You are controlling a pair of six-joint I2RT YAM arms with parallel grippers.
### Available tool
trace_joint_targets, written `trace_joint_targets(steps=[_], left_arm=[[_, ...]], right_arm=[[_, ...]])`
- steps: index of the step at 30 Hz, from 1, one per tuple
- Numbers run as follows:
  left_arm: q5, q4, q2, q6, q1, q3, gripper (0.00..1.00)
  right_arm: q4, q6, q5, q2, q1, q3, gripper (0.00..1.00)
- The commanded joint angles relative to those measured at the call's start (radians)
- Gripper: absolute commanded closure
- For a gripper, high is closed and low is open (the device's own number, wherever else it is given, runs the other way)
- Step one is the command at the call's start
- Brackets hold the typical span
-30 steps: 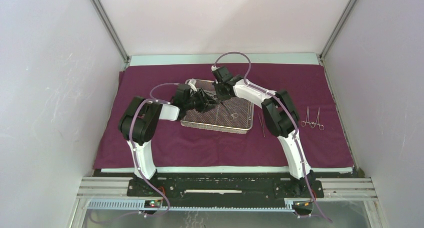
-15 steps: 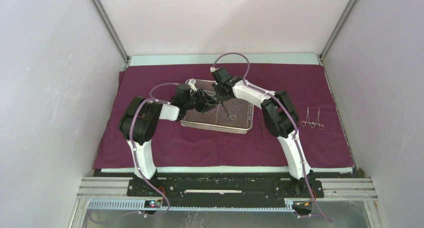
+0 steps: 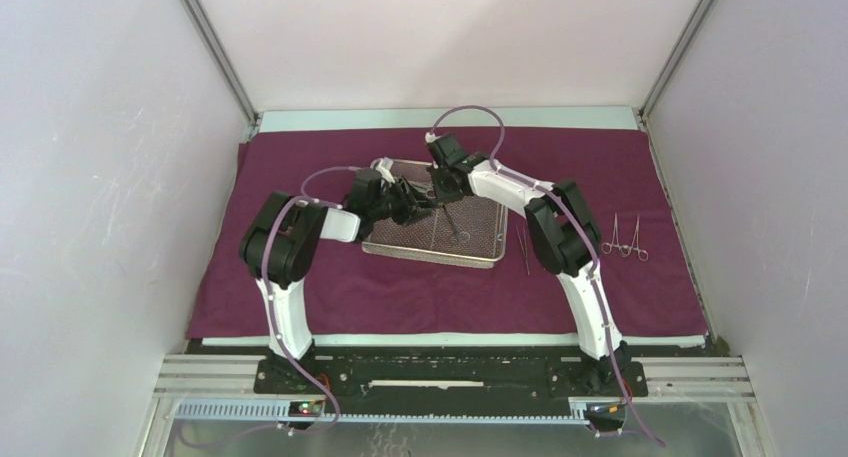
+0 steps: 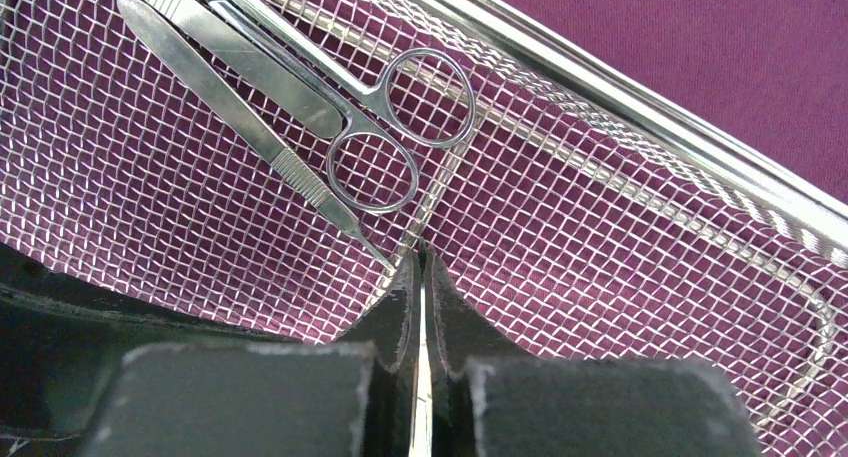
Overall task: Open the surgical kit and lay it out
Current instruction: Pick up the medical item from the container.
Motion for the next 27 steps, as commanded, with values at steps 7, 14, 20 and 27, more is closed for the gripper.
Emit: trace_joint_targets(steps=[7,14,20,27], left_arm=[[0.010,0.023,0.020,-0.002,-0.009,0.052,0.54],[0.001,-0.018,0.030,0.018,-0.027,0.085,0.54],[-0.012,-0.039,0.052,0.027,-0.046,0.117,0.54],[-0.028,-0.039,0.068,0.030,-0.062,0.127,0.54]], right_arm=[[-0.038,0.040,0.004,-0.104,-0.002,-0.010,1.00],[-0.034,0.047,0.005,-0.123,0.000,-0.021,1.00],[-0.030,0.047,-0.002,-0.128,0.001,-0.030,1.00],[-0.025,0.049,-0.009,-0.132,0.006,-0.032,1.00]])
